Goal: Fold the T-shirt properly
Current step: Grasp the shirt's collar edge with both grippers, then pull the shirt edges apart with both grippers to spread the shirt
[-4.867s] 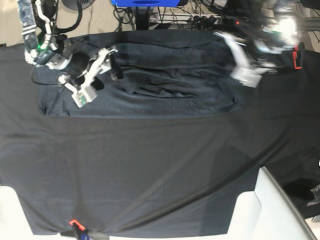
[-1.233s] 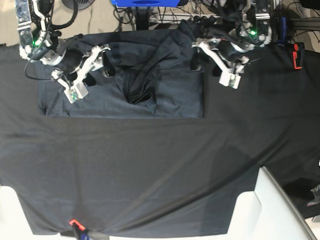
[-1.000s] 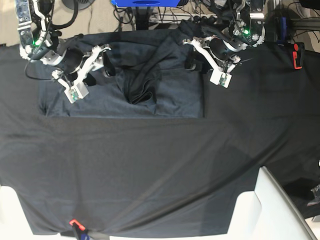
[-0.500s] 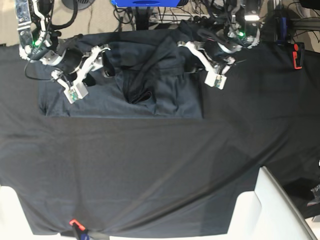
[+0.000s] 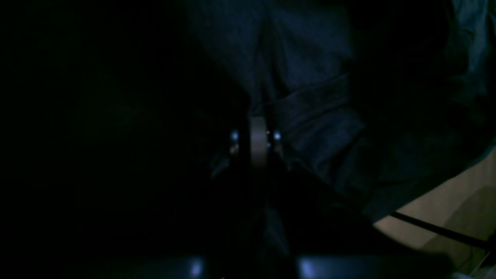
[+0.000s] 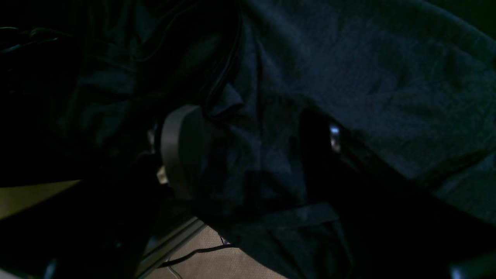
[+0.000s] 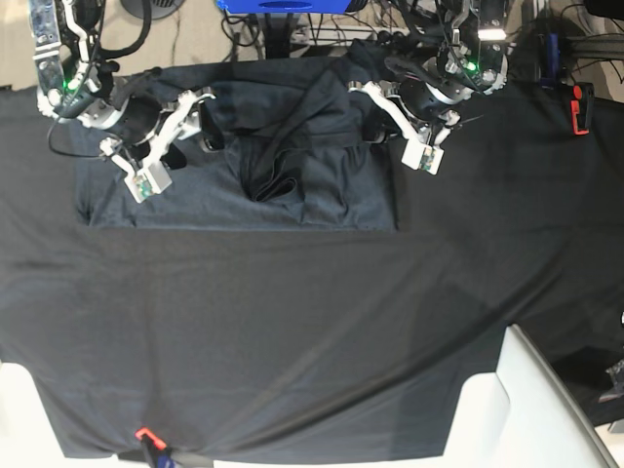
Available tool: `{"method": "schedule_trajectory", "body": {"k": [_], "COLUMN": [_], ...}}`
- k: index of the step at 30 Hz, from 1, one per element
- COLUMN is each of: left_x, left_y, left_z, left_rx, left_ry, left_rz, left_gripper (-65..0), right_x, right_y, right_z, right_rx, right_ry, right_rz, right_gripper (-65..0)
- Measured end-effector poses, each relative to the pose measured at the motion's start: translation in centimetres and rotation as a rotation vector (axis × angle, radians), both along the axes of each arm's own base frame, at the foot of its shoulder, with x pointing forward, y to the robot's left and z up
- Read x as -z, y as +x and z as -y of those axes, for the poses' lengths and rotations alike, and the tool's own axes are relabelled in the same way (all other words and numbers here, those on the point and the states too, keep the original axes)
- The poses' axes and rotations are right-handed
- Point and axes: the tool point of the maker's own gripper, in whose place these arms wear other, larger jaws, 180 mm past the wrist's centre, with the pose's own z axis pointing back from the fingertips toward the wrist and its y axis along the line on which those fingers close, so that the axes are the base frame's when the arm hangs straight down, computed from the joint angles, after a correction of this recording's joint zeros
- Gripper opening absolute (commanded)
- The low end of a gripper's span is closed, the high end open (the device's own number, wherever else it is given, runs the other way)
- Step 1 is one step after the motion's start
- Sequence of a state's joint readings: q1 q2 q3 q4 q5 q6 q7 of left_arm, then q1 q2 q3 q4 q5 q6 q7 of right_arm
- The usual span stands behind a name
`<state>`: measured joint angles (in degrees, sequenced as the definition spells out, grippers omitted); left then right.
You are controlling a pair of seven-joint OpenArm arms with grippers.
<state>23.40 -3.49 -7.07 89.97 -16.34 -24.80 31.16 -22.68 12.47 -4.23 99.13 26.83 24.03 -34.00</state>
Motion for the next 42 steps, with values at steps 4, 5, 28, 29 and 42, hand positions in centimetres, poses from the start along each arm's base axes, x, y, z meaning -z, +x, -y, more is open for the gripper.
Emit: {"method": "schedule_trajectory", "body": {"k": [4, 5, 28, 29, 42], "left_x": [-1.4, -1.6, -2.7, -3.0, -2.5], "left_y": [0.2, 0.2, 0.6, 0.9, 1.9], "left_z": [0.0, 0.1, 8.2, 8.8, 15.1], "left_rx": [0.008, 0.013, 0.207, 0.213, 0.341], "left_ry": [0.007, 0.007, -0.094, -0.103, -0.161], "left_rz": [0.037, 0.044, 0.071, 0.082, 0.04], "left_gripper": [-57.8, -57.8, -65.0, -65.0, -65.0], "right_x": [0.0, 0.0, 1.4, 1.4, 1.3], "right_y": [0.0, 0.0, -0.7, -0.7, -0.5], "right_z": [0.0, 0.0, 0.3, 0.4, 0.2], "right_rx": [0.0, 0.0, 0.01, 0.011, 0.012], "right_ry": [0.0, 0.0, -0.004, -0.005, 0.0], "right_rz": [0.0, 0.001, -0.044, -0.046, -0.038], "right_gripper": [-28.5, -28.5, -28.5, -28.5, -28.5]}}
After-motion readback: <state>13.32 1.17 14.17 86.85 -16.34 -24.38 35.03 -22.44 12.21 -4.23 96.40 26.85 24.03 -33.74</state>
